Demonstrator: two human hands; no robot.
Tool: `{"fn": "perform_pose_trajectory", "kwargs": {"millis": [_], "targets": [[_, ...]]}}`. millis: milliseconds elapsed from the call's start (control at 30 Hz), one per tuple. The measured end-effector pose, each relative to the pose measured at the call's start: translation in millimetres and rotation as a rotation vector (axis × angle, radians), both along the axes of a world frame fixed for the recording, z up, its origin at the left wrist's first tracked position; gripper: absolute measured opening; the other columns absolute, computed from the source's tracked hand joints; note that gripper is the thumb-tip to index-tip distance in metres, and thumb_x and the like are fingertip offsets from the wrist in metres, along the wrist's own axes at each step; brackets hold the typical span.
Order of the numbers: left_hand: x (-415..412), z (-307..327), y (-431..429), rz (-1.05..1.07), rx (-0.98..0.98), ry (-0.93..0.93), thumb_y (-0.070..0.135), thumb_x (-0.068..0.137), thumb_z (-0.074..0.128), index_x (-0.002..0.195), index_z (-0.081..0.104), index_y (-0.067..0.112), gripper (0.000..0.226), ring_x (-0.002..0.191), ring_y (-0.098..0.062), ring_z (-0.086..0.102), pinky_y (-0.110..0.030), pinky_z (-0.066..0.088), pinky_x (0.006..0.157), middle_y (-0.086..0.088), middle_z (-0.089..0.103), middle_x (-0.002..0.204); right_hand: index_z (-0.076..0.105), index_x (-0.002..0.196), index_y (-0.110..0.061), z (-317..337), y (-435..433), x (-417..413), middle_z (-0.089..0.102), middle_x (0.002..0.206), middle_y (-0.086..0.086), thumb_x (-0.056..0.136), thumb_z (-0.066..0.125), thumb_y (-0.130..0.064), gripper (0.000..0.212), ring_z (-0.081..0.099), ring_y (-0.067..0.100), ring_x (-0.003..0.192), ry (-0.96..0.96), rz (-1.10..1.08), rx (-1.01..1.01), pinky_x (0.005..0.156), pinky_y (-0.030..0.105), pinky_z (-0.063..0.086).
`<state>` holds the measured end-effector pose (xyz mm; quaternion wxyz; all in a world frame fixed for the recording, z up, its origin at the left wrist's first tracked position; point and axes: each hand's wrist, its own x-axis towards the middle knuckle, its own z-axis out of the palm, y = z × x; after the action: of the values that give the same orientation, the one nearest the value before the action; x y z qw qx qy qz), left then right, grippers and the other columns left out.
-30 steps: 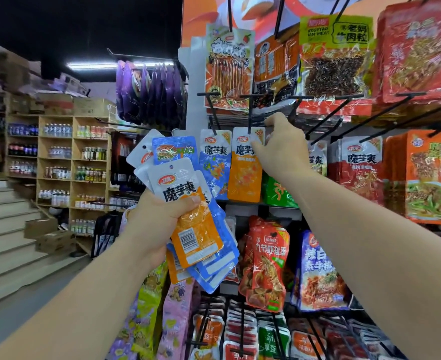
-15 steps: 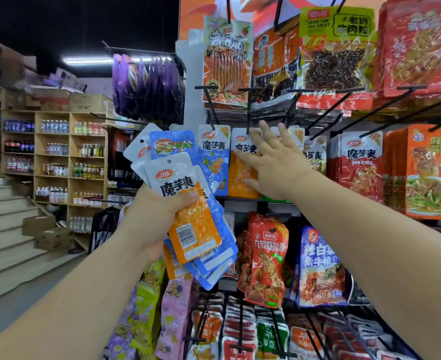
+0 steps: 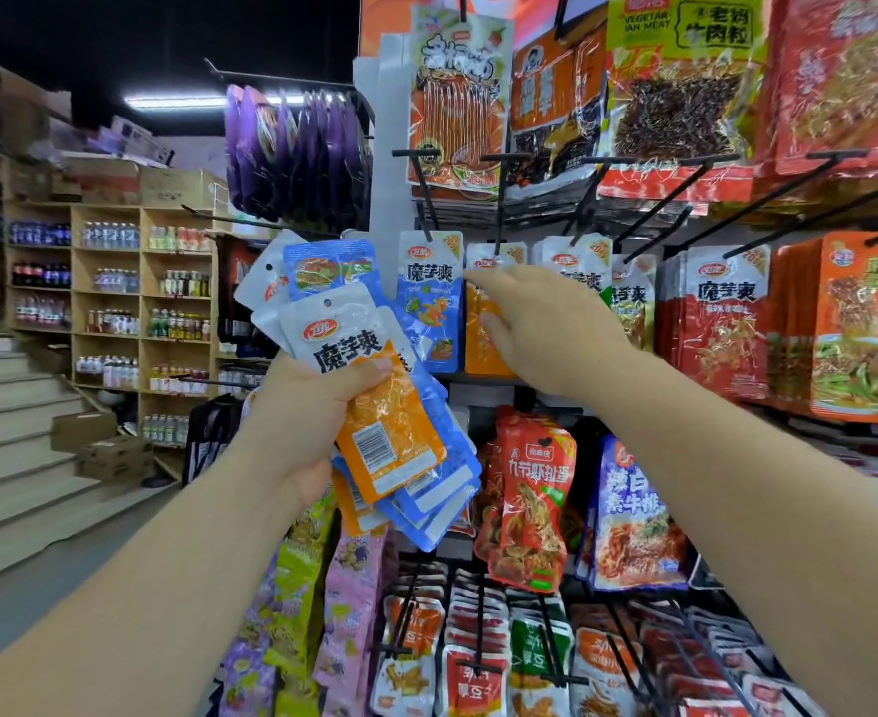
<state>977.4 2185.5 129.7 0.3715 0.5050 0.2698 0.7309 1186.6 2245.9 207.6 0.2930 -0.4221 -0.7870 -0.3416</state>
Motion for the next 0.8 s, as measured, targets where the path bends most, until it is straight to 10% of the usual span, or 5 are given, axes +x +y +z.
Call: {"fn": "perform_pose_trajectory", "kwargs": {"millis": [167,300,433,800], "targets": [[1.4,-17.1,-13.8,-0.018,-0.04,-0.161,0.003,0.093,0.07,0.104,0.072,0.018,0.018,0.069,-0.018,0.077,-0.042,0.065,0.066,-0.002,0.079,0.084,0.07,0.107,-0.021,-78.7,-62.0,-2.8,0.069,0.091,-0.007,0.095,0.072,-0.031,0.016,0.062,0.006,0.083,0.685,0.454,-0.187,0.077,0.027,0.05],[0.3,-36.8,-30.8,-0.003,-0.045,-0.225,0.006,0.084,0.074,0.104,0.072,0.018,0.023,0.068,-0.017,0.076,-0.044,0.065,0.067,0.0,0.078,0.081,0.07,0.105,-0.024,-133.5,-88.2,-5.8,0.064,0.1,-0.012,0.086,0.081,-0.039,0.027,0.059,0.005,0.094,0.76,0.412,-0.06,0.086,0.017,0.045],[0.8,-53.4,-46.7,-0.004,-0.054,-0.216,0.012,0.078,0.076,0.126,0.07,0.014,0.048,0.083,-0.023,0.076,-0.05,0.066,0.076,-0.006,0.078,0.098,0.072,0.087,-0.03,-156.6,-108.4,-15.9,0.069,0.085,-0.01,0.069,0.081,-0.06,0.036,0.064,0.01,0.077,0.946,0.491,-0.43,0.07,0.026,0.053],[2.8,-66.1,-61.0,-0.005,-0.112,-0.152,0.0,0.089,0.07,0.106,0.072,0.017,0.024,0.077,-0.021,0.078,-0.041,0.066,0.066,-0.005,0.08,0.091,0.059,0.076,-0.009,-170.0,-106.9,-20.9,0.064,0.073,0.01,0.094,0.073,-0.02,0.024,0.056,0.018,0.067,1.202,0.734,-0.805,0.063,0.032,0.043]]}}
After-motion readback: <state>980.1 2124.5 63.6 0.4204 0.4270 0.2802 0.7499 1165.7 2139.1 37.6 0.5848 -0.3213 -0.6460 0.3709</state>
